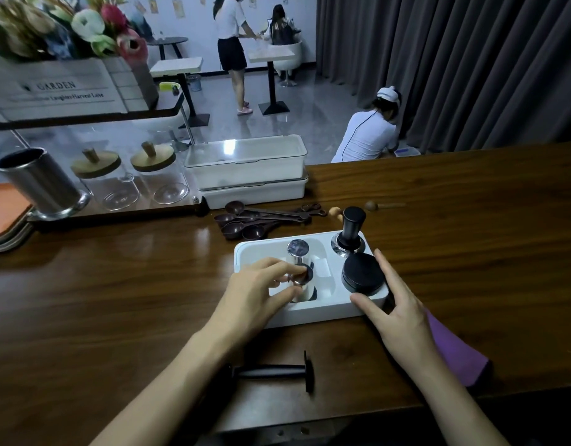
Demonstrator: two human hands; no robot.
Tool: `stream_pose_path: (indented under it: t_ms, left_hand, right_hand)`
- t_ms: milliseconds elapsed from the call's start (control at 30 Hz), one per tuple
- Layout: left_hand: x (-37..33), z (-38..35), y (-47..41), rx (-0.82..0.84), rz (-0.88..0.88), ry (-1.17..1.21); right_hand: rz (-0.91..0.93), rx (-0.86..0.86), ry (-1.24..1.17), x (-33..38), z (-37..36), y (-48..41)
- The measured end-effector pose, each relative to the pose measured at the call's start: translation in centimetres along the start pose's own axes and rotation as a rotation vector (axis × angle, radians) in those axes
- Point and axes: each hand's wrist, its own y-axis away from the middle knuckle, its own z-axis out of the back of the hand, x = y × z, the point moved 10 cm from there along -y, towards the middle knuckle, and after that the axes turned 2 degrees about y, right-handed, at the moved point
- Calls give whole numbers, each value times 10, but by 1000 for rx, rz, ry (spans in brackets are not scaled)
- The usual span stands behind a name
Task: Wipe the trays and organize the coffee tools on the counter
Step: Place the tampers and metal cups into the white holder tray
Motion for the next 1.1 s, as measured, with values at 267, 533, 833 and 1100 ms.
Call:
stream_pose_path:
  t_ms: [267,533,833,1100]
  left_hand:
    - [11,-14,-2,66,18,49]
    - [10,-19,-7,139,44,118]
    - [-18,28,52,-93,-191,-190]
    - [2,17,126,-147,-52,-436]
  right_hand:
    - [-10,-5,10,0,0,1]
    - [-47,4,-15,-2,0,3]
    - [-26,-18,-33,-9,0,2]
    - [19,4,9,-5,1,2]
